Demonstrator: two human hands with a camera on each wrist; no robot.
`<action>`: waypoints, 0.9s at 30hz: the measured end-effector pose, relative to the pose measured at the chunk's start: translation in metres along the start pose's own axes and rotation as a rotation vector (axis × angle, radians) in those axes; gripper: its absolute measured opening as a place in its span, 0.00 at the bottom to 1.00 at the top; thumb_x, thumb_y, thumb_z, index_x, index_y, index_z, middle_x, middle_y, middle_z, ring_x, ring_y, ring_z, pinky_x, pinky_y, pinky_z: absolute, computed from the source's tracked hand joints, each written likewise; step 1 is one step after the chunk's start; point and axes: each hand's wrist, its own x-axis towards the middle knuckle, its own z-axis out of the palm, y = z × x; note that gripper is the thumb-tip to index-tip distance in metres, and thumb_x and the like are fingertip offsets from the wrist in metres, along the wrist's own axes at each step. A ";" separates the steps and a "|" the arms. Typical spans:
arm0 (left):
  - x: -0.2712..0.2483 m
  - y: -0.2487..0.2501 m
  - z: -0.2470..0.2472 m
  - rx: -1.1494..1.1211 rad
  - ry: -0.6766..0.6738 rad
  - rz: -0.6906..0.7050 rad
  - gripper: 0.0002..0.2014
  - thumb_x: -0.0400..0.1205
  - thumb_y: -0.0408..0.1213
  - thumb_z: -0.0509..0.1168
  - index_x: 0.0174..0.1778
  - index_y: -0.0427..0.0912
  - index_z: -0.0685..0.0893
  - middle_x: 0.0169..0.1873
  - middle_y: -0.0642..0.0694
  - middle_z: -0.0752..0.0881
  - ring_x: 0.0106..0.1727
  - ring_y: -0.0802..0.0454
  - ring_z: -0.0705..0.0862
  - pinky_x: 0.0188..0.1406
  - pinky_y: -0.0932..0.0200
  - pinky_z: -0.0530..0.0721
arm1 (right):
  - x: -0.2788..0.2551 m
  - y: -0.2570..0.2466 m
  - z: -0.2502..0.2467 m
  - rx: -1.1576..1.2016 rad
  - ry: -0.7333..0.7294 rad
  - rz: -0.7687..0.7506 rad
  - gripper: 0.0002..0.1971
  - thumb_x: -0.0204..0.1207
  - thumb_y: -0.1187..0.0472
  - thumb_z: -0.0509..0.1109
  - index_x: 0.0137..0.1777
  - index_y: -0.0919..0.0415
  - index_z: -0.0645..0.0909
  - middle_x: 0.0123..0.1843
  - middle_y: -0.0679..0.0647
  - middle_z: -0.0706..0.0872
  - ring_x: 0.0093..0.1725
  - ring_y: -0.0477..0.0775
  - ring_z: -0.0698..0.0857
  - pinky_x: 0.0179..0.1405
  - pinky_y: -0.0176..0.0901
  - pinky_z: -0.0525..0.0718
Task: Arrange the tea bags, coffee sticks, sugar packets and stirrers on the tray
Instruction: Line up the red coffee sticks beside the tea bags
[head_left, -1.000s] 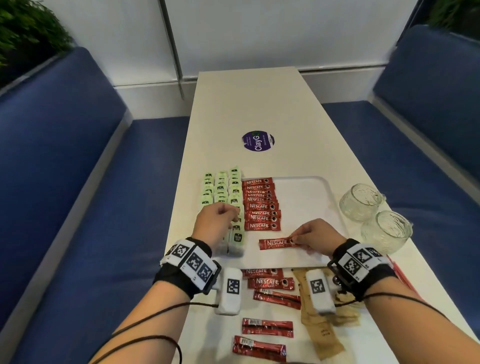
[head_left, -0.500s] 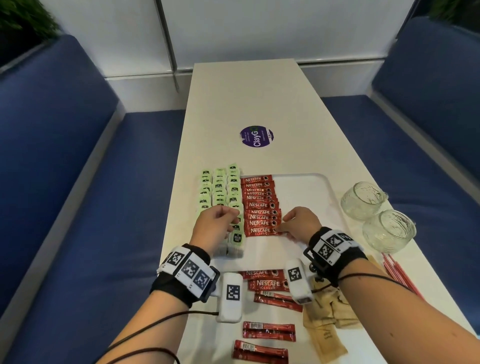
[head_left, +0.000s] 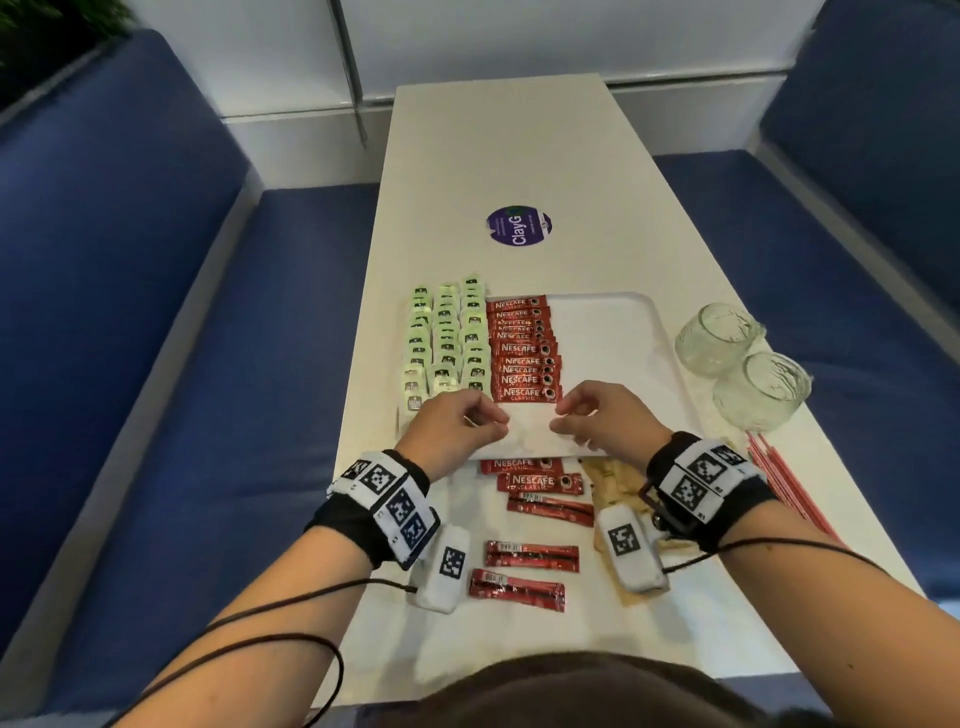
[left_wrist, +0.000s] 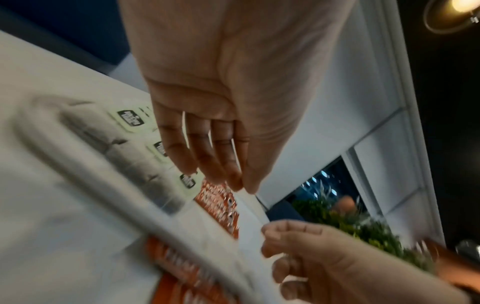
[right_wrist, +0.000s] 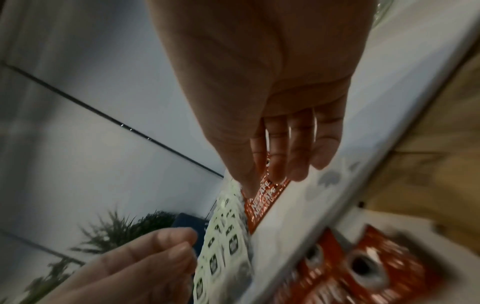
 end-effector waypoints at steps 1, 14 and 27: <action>-0.008 -0.002 0.006 0.084 -0.049 0.014 0.04 0.78 0.37 0.75 0.45 0.46 0.87 0.41 0.52 0.88 0.41 0.58 0.84 0.38 0.69 0.79 | -0.011 0.004 0.001 -0.039 -0.023 -0.032 0.09 0.68 0.58 0.81 0.44 0.57 0.86 0.41 0.53 0.88 0.39 0.52 0.86 0.42 0.45 0.84; -0.062 -0.015 0.070 0.663 -0.384 0.144 0.30 0.64 0.54 0.82 0.58 0.57 0.77 0.57 0.55 0.79 0.56 0.54 0.79 0.54 0.53 0.81 | -0.064 0.028 0.014 -0.445 -0.093 -0.130 0.12 0.61 0.51 0.85 0.42 0.47 0.87 0.37 0.43 0.87 0.38 0.41 0.83 0.36 0.35 0.78; -0.065 -0.009 0.058 0.808 -0.298 0.026 0.14 0.83 0.49 0.65 0.55 0.42 0.82 0.51 0.43 0.85 0.53 0.43 0.84 0.42 0.56 0.75 | -0.067 0.022 0.020 -0.605 -0.127 -0.066 0.10 0.63 0.49 0.83 0.37 0.48 0.84 0.36 0.41 0.87 0.39 0.43 0.84 0.29 0.36 0.75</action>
